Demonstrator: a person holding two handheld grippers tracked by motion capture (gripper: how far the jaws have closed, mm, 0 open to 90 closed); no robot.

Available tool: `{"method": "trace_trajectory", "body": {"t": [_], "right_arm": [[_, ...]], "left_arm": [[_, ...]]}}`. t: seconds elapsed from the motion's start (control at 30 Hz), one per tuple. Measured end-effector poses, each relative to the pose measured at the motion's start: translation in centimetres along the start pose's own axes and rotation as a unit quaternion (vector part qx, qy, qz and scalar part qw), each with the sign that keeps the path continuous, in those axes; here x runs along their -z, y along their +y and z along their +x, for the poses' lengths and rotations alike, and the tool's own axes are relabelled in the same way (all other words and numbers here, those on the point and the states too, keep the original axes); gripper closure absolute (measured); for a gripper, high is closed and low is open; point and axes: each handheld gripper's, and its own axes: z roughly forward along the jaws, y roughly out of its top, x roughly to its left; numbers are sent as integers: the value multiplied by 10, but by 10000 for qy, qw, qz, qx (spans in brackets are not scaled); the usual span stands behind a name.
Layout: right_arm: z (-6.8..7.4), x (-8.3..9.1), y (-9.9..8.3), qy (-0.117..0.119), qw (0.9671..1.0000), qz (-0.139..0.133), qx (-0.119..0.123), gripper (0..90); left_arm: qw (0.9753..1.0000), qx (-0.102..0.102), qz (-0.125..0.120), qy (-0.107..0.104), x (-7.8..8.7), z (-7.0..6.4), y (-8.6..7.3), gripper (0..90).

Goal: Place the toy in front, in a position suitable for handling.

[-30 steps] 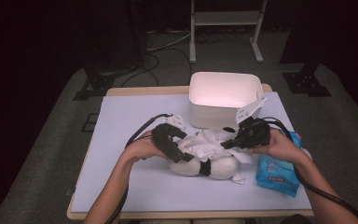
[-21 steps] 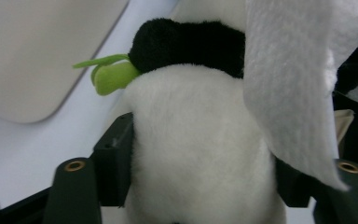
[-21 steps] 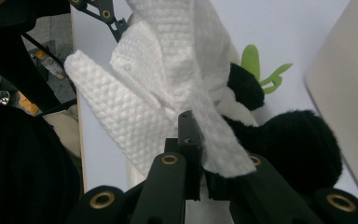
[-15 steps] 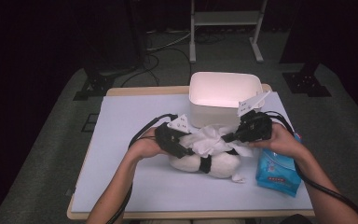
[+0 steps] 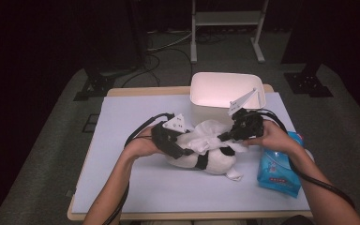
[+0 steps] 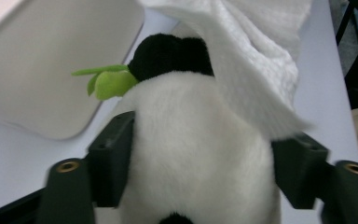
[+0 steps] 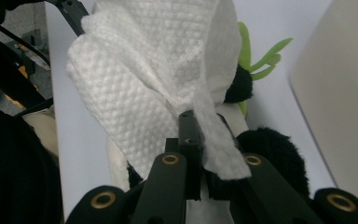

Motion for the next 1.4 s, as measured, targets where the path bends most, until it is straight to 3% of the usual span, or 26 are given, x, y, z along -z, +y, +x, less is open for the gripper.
{"method": "trace_trajectory", "body": {"t": [0.03,0.1,0.2,0.43,0.57,0.67,0.83,1.0,1.23,1.4], "right_arm": [[3,0,0,18,10000,-16,19,857],[9,-1,0,75,9999,5,76,857],[19,-1,-3,77,9998,88,179,857],[30,-3,-8,219,9993,159,239,857],[31,-3,-9,253,9992,140,258,857],[32,-4,-10,324,9990,145,263,857],[37,-4,-5,236,9988,253,354,855],[35,0,8,76,9987,232,454,855],[19,0,25,-91,9990,215,368,853],[23,-7,24,40,9979,472,432,853]], "left_arm": [[9999,105,-66,-97,2,0,-2,250],[9990,406,-156,-53,7,0,-5,190],[9977,639,-208,-81,12,-3,-16,146],[9959,857,-174,-231,14,-6,-18,102],[9956,888,-101,-271,14,-4,-17,100],[9965,789,-3,-269,12,-5,-16,100],[9989,445,41,-124,7,-11,-18,234],[9998,116,46,-172,4,-18,-20,278],[9994,271,-75,-181,6,-20,-27,273],[9986,389,-98,-348,9,-17,-23,210]]}}
